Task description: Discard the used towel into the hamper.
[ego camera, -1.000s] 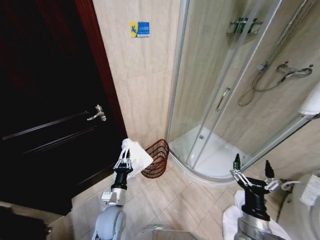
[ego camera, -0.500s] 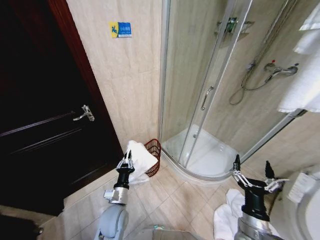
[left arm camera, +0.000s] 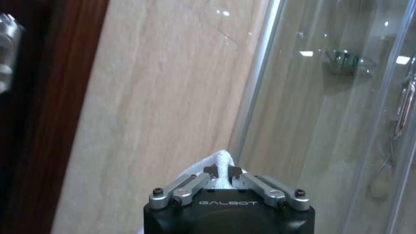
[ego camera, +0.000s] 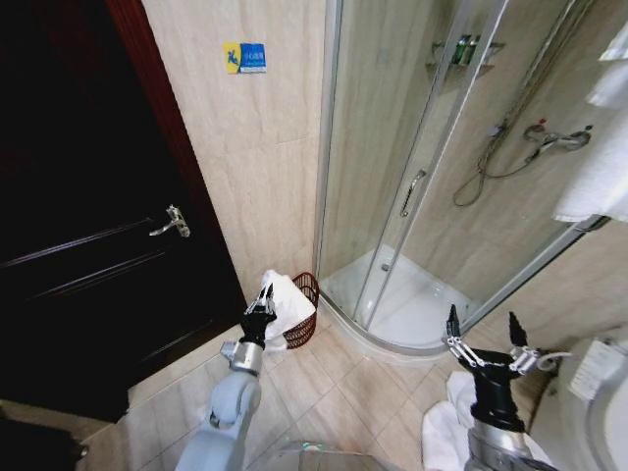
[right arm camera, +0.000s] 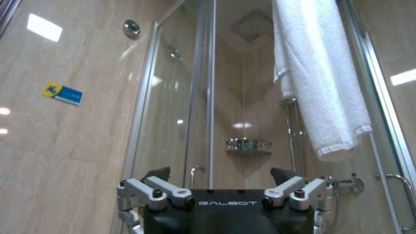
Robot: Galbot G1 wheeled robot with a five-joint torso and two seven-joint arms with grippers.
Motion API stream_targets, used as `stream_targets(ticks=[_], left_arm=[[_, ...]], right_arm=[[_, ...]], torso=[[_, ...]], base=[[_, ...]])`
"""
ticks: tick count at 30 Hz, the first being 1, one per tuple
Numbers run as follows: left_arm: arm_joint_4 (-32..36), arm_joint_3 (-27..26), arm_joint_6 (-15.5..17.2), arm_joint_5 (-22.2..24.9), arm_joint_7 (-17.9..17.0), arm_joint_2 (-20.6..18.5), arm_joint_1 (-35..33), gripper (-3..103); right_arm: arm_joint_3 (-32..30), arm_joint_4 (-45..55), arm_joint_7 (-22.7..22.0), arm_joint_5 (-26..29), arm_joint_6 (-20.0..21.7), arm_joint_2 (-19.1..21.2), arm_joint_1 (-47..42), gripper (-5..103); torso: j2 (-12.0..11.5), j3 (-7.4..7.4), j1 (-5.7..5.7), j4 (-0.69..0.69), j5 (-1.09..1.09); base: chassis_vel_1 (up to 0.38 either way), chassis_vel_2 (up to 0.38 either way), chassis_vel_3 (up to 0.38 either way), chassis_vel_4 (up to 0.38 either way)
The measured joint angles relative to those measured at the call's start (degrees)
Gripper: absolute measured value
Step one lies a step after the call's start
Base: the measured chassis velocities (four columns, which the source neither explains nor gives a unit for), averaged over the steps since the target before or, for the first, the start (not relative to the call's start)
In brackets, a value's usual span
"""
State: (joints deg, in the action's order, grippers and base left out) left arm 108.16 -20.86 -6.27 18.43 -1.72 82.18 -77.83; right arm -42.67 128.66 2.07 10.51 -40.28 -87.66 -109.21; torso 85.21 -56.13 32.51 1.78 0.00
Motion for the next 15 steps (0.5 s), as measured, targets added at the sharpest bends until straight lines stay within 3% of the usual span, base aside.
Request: stream_targets(ticks=[15], left_arm=[[-16.1, 6.3, -0.2, 3.6, -0.5, -0.4, 16.1, 7]], right_arm=[[-0.1, -0.2, -1.8, -6.4, -1.6, -4.0, -1.3, 100]], torso=[[0.0, 0.0, 0.0, -0.01, 0.0]], base=[[0.0, 0.0, 0.0, 0.0]])
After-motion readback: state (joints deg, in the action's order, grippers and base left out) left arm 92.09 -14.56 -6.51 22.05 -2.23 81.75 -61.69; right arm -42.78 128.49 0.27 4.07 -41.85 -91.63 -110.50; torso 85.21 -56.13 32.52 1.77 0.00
